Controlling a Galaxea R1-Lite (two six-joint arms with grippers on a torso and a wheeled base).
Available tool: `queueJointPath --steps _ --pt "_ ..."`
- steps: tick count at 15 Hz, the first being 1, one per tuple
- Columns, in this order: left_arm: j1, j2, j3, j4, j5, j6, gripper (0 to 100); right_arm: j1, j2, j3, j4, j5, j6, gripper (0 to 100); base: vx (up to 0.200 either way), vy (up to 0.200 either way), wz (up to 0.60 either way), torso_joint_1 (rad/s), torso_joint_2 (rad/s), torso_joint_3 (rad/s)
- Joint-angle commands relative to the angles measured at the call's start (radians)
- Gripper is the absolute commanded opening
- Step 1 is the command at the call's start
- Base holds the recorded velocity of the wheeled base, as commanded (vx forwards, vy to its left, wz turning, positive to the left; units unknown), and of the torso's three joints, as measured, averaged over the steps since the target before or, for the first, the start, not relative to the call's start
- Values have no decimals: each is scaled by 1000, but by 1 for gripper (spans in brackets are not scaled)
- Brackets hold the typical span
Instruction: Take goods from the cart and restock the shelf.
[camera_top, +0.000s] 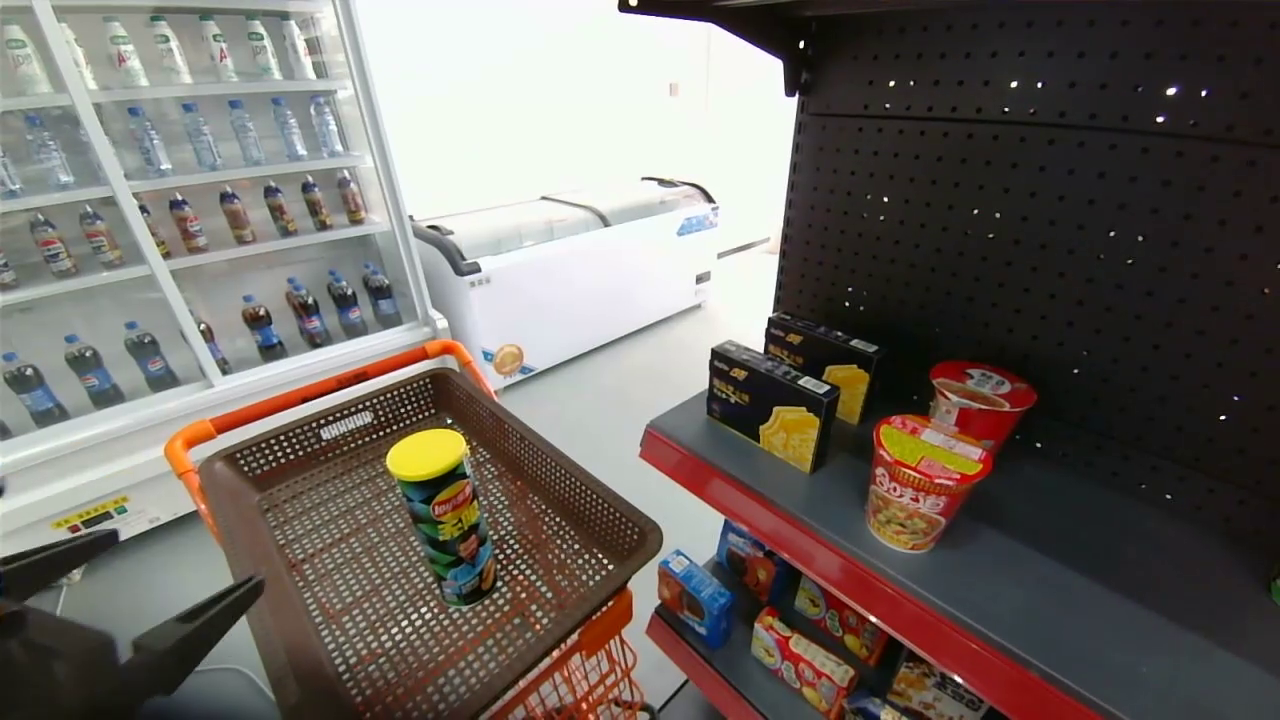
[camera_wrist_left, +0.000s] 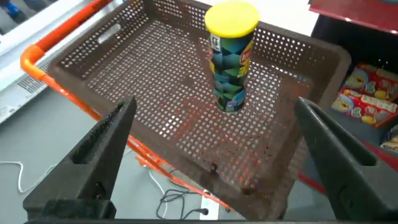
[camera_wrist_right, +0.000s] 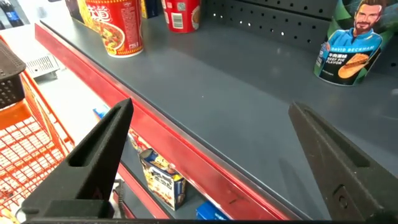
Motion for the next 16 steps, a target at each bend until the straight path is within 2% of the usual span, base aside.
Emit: queueJointPath --steps 1,6,8,10,14,16 --pt "-49 280 -5 -120 -13 9 100 0 1 0 0 0 0 100 0 0 0 0 0 0" --pt "-52 490 -23 -187 -36 -4 100 0 1 0 0 0 0 100 0 0 0 0 0 0" --pt "-50 582 -29 -269 -36 -11 100 0 1 0 0 0 0 100 0 0 0 0 0 0" --pt "-50 645 -26 -327 -34 -37 100 0 1 0 0 0 0 100 0 0 0 0 0 0" --pt "-32 755 -14 -490 -34 -40 100 0 1 0 0 0 0 100 0 0 0 0 0 0" --pt "-27 844 -14 -618 -33 -40 100 0 1 0 0 0 0 100 0 0 0 0 0 0"
